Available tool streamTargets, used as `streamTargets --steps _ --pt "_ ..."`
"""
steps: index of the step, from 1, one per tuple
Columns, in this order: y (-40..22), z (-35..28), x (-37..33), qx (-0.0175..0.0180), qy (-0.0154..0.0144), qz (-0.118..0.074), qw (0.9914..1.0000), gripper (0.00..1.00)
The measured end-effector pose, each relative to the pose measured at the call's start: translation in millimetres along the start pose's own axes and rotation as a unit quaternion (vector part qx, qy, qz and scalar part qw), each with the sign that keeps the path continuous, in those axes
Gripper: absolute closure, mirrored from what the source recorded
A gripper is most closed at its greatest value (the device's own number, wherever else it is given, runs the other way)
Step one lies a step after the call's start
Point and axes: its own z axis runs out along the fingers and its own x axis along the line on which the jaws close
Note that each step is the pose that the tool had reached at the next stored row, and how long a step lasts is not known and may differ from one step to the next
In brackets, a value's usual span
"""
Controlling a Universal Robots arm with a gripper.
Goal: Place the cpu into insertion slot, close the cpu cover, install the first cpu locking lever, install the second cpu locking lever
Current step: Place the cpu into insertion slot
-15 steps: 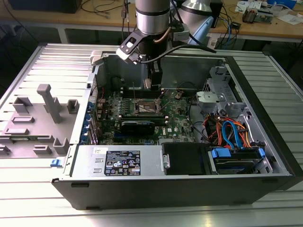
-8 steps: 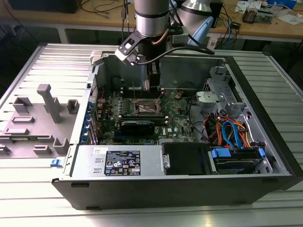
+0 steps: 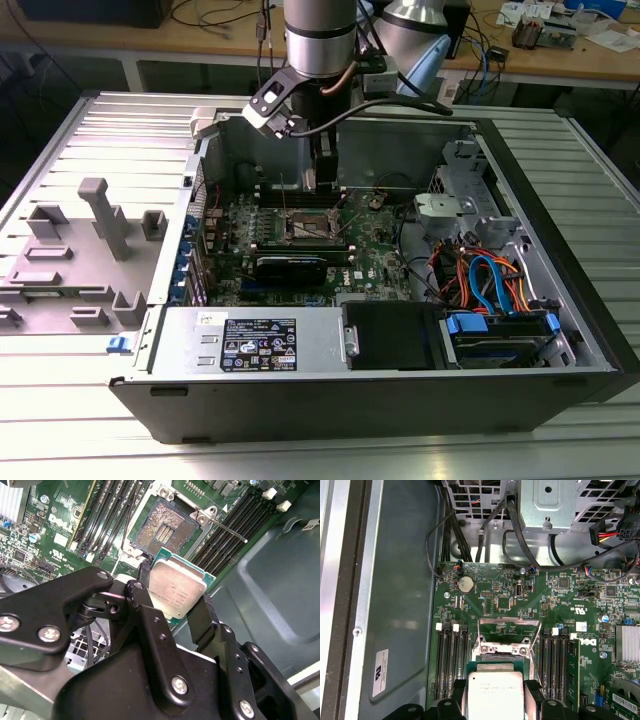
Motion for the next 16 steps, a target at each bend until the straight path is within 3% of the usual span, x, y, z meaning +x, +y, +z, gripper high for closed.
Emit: streamTargets --steps 4,8,11,12,16 --pt "-0.1 1.1 0.0 -0.0001 0.0001 0.0 1.0 0.46" --pt "-1.3 11.1 -0.2 0.0001 -0.002 0.0 1.0 0.46" --pt "-2.1 14.5 -0.3 0.0006 -0.0105 -0.001 0.99994 0.46" --pt "-2.5 16.0 -0.3 0.0008 -0.0152 0.0 0.99988 0.46" --pt "-2.9 19.8 -0.3 0.0008 -0.0178 0.021 0.99963 0.46"
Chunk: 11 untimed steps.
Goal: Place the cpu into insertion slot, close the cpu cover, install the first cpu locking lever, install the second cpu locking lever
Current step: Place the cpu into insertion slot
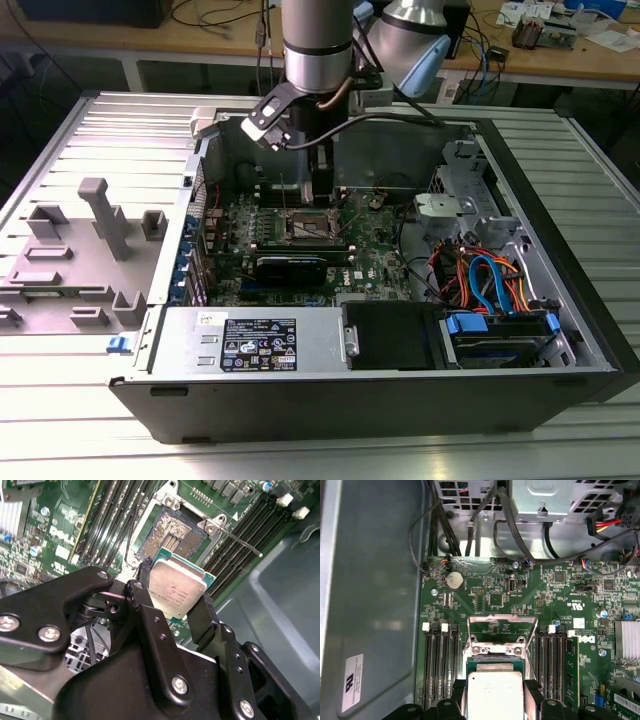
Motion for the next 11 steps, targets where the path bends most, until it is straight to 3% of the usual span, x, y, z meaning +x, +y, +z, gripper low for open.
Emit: streamTargets --steps 7,11 --pt "-2.0 14.8 0.1 0.0 -0.0003 0.003 0.99999 0.46" --pt "-3.9 29.2 0.3 0.0 -0.0002 0.003 0.99999 0.46"
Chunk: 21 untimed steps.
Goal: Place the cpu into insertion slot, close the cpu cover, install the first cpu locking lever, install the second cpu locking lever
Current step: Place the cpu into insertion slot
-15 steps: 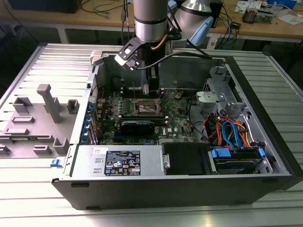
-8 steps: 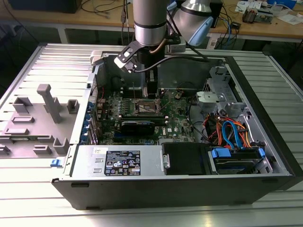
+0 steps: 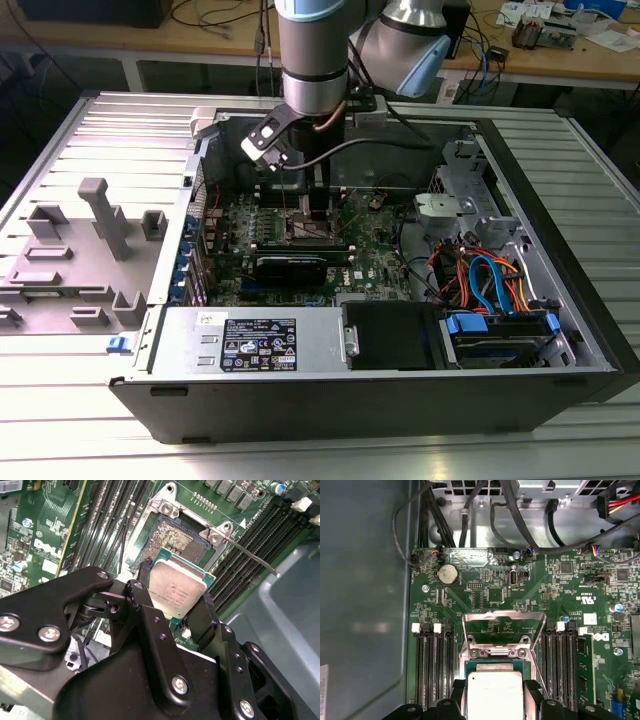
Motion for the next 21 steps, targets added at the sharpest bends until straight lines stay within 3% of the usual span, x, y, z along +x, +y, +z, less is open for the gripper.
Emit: streamTargets --steps 6,21 --pt "-1.2 9.1 0.1 0.0 0.0006 0.0 1.0 0.46" --pt "-1.3 10.4 0.1 0.0 0.0006 0.0 1.0 0.46"
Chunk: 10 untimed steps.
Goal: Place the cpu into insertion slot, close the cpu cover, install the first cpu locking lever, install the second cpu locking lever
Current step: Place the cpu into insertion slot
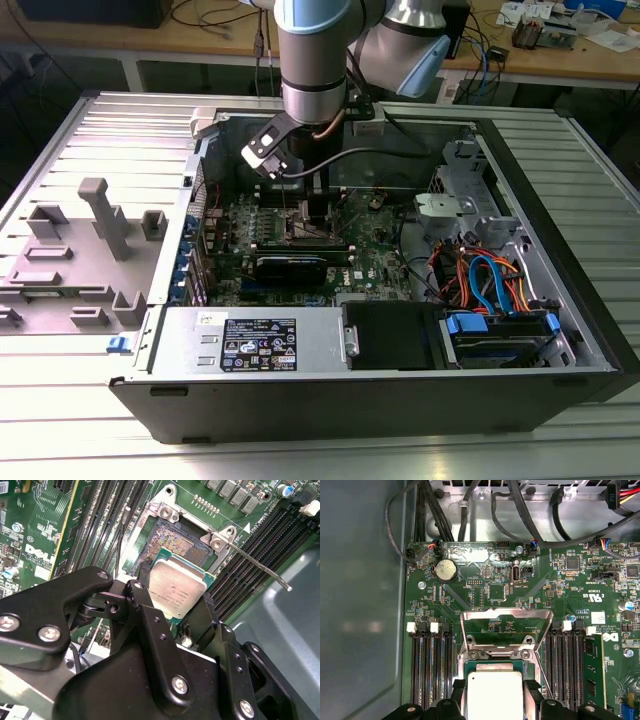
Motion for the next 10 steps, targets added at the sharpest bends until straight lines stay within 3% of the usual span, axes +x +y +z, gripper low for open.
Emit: streamTargets --steps 4,9,10 --pt "-0.3 3.4 0.0 0.0 0.0 0.0 1.0 0.46" --pt "-2.5 10.0 0.1 0.0001 -0.0081 -0.001 0.99997 0.46" --pt "-3.4 10.6 0.0 0.0001 -0.0081 -0.001 0.99997 0.46"
